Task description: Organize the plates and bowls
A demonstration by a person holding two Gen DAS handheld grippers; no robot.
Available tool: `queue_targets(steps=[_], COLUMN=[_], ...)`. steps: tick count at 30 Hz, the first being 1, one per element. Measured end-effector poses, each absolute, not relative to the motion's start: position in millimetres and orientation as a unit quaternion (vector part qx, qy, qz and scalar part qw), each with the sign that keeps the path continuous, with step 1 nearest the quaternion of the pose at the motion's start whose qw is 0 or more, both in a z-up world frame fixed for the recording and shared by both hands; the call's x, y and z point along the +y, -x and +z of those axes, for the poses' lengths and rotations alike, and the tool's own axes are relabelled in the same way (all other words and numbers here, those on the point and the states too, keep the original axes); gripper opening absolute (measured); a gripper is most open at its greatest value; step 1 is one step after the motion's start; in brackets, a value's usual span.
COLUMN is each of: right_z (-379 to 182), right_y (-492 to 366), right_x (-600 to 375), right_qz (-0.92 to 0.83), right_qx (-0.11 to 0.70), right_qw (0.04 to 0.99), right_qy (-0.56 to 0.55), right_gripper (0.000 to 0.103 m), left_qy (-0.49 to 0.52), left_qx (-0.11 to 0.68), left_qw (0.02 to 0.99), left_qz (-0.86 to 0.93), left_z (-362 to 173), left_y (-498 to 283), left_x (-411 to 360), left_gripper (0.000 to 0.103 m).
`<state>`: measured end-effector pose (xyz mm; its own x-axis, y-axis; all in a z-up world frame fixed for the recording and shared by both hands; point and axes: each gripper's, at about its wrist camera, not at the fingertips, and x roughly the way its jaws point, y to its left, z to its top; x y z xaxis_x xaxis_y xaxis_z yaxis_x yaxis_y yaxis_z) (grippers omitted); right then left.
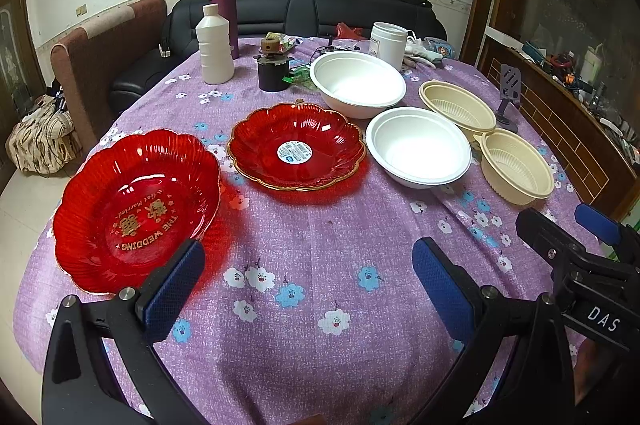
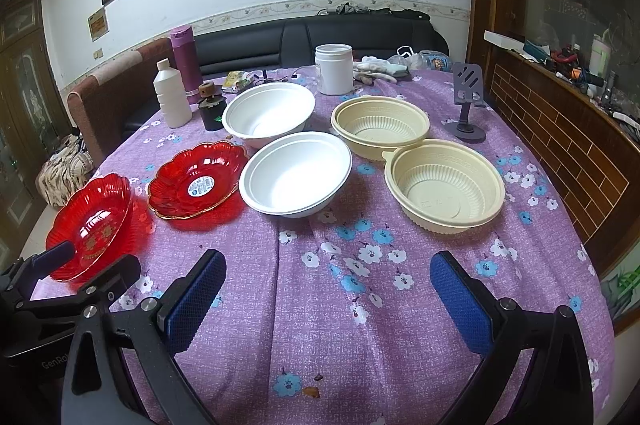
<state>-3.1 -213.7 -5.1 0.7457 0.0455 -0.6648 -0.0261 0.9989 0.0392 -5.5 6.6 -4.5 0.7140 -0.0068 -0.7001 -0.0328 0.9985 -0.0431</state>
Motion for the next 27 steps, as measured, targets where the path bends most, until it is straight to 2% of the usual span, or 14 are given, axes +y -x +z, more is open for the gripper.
queue_targets(steps=[27], right_z=[-1], right_y=[6], right_x=[-212], right_qz=[0.041], right_qx=[0.351], right_qw=[0.935], right_qy=[-0.032], right_gripper=[0.103], left_qy=[0.049], left_qx=[0.367], left_qw=[0.928], left_qz=[-0.046], left_z=[5], left_y=[27], left_x=[22], left_gripper=[0.103])
